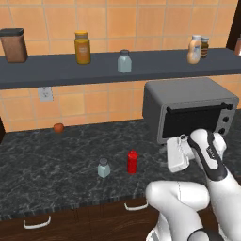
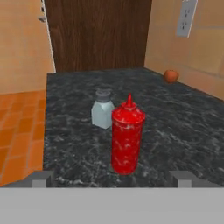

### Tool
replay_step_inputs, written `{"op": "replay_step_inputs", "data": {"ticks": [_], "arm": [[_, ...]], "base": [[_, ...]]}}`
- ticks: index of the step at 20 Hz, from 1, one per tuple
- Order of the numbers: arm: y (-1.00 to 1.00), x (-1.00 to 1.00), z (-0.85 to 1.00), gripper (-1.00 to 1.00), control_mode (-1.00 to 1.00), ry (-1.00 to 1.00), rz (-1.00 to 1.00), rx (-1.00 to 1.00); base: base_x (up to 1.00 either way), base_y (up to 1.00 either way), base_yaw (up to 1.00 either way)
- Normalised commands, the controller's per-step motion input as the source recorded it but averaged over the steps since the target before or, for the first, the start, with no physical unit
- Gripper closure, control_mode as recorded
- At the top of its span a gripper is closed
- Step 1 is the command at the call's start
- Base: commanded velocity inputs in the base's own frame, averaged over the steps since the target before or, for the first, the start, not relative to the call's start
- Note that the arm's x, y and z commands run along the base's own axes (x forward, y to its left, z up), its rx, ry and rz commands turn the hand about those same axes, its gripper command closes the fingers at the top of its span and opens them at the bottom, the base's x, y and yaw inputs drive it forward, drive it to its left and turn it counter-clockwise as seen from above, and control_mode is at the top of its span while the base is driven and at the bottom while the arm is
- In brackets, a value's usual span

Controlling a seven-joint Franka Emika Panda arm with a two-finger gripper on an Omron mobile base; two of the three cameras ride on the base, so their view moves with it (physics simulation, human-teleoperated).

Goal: Put the shaker and condiment bottle from the counter next to their counterparts in the cabinet.

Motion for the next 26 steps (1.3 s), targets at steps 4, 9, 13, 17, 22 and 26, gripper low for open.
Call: {"op": "replay_step_inputs", "data": {"ticks": [4,9,13,17,22,26], "arm": [[0.46,0.12,-0.44,-1.0,-1.0,0.0,0.0,0.0],[0.51,0.04,-0.42,-1.0,-1.0,-0.06,0.0,0.0],[0.49,0.0,-0.36,-1.0,-1.0,-0.07,0.0,0.0],[0.49,0.0,-0.35,-1.0,-1.0,-0.04,0.0,0.0],[0.53,0.0,-0.42,-1.0,-1.0,-0.01,0.0,0.0],[0.52,0.0,-0.43,-1.0,-1.0,0.0,0.0,0.0]], "base": [[0.0,0.0,0.0],[0.0,0.0,0.0],[0.0,0.0,0.0],[0.0,0.0,0.0],[0.0,0.0,0.0],[0.0,0.0,0.0]]}}
